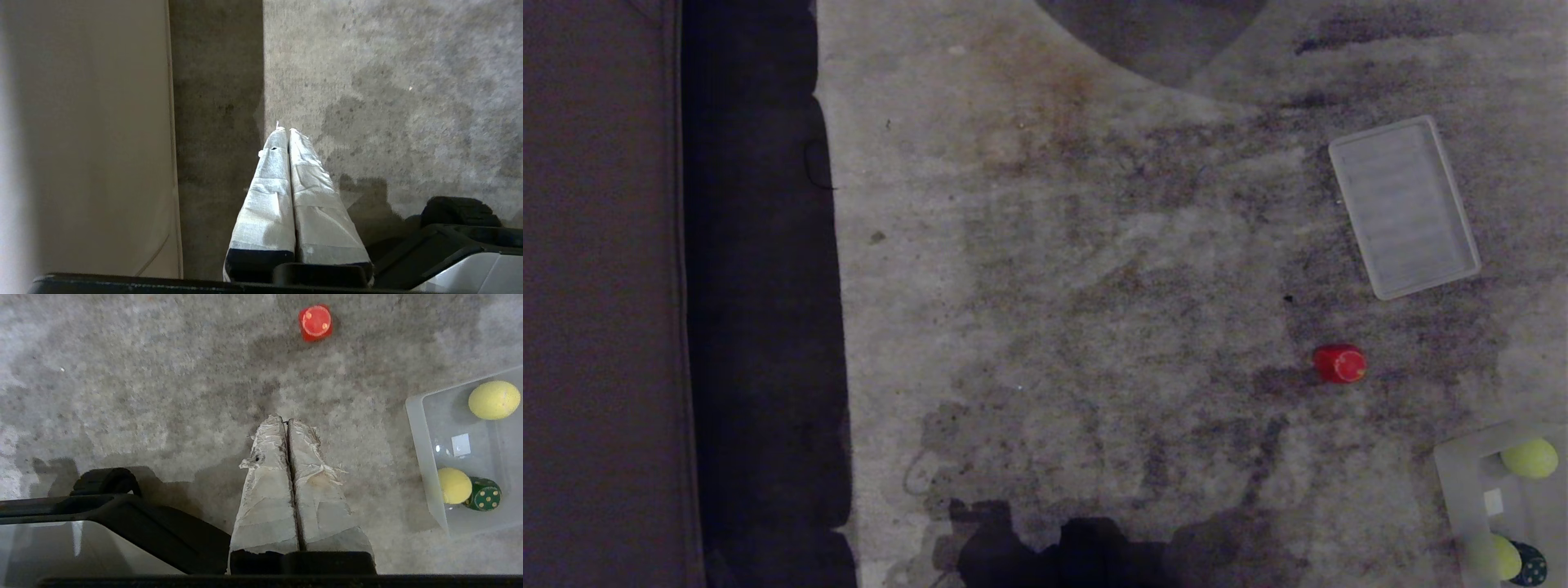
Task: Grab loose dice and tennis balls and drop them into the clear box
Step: Find toys out of the box, then pick up toys out of the box
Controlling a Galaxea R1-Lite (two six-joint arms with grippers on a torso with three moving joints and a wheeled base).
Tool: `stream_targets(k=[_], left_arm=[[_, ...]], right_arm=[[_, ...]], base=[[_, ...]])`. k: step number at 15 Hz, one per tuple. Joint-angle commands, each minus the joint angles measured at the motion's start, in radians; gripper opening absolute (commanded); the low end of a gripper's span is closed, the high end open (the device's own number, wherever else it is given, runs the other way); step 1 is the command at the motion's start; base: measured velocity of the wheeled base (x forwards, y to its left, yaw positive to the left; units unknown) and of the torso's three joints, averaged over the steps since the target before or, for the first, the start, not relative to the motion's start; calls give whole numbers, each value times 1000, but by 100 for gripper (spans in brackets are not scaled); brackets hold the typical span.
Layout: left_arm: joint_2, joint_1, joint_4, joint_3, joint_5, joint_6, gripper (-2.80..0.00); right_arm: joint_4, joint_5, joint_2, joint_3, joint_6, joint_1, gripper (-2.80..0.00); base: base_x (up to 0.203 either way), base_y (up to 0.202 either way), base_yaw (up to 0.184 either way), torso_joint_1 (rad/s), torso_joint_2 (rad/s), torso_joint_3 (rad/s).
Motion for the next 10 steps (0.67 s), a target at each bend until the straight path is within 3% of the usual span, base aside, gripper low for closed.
stream_targets(k=[1, 5, 10], left_arm=[[2, 0, 1, 2, 1, -2, -280], [0, 0, 1, 2, 9, -24, -280], [2, 0, 1, 2, 9, -24, -280]], right_arm=[[1, 0, 0, 0, 0, 1, -280], [34, -19, 34, -59, 6, -5, -280], [62, -27, 468, -257, 25, -10, -280]], base=[[0, 0, 0, 2, 2, -113], [0, 0, 0, 2, 1, -29], [0, 0, 0, 0, 0, 0]])
